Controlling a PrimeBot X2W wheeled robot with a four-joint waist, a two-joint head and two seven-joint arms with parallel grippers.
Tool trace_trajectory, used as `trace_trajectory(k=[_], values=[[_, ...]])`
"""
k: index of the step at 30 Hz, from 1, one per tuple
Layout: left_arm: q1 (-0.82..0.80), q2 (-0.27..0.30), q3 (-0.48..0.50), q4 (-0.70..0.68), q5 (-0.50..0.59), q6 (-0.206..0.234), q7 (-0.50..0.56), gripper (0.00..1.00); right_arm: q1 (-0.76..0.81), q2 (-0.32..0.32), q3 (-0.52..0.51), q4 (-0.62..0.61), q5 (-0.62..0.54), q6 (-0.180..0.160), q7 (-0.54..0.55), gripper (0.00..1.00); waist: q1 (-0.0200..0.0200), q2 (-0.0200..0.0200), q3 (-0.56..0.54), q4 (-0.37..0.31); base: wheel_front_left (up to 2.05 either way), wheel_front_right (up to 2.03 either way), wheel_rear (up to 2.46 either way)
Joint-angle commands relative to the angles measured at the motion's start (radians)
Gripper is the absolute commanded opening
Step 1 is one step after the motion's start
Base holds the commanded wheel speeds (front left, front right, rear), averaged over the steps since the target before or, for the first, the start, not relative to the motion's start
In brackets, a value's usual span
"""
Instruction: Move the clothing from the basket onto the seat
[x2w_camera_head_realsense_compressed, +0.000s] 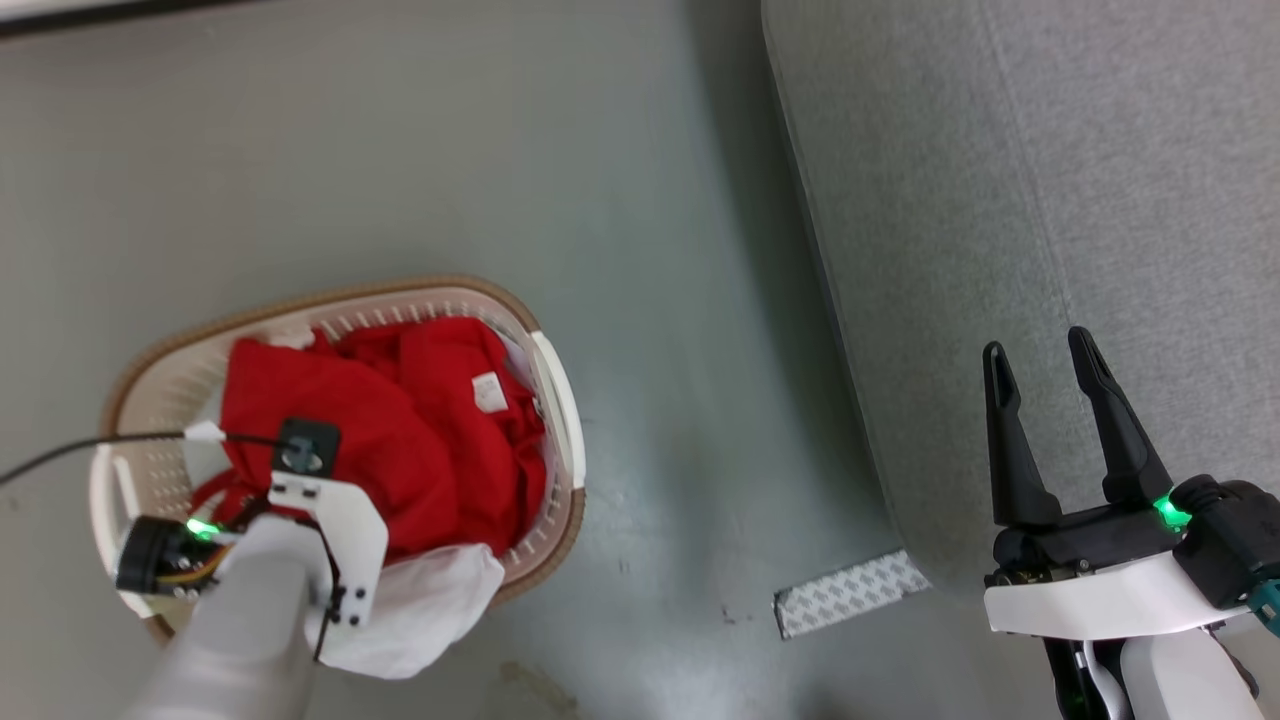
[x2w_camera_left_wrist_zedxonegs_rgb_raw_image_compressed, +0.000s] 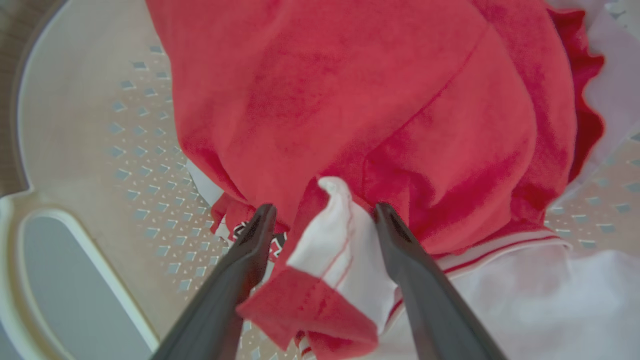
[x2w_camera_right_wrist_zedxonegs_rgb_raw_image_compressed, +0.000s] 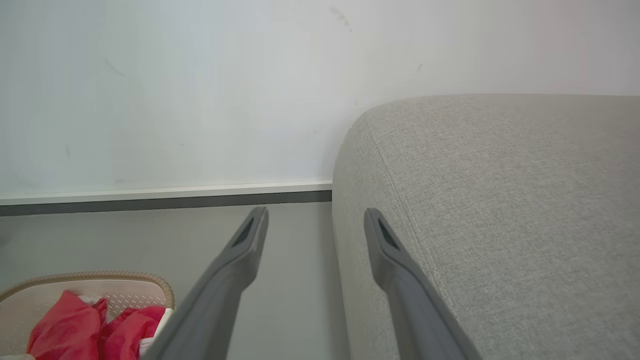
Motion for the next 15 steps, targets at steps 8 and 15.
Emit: trace_trajectory(k=[8,15], values=[[-0.072,0.02,-0.021,0.005,0.013,-0.002,0.007,1.0,-0.037,0.0,0.011,-0.016,0.017,-0.002,0.001,1.0,-0.0002,-0.0001,0.112,-0.023,0.0,0.0,0.0],[-0.109,0.01,-0.037,0.008,0.009,-0.005,-0.006,0.0,-0.06,0.0,0.017,-0.022,0.016,-0.002,0.001,1.0,-0.0002,-0.0001,0.156,-0.025,0.0,0.0,0.0]])
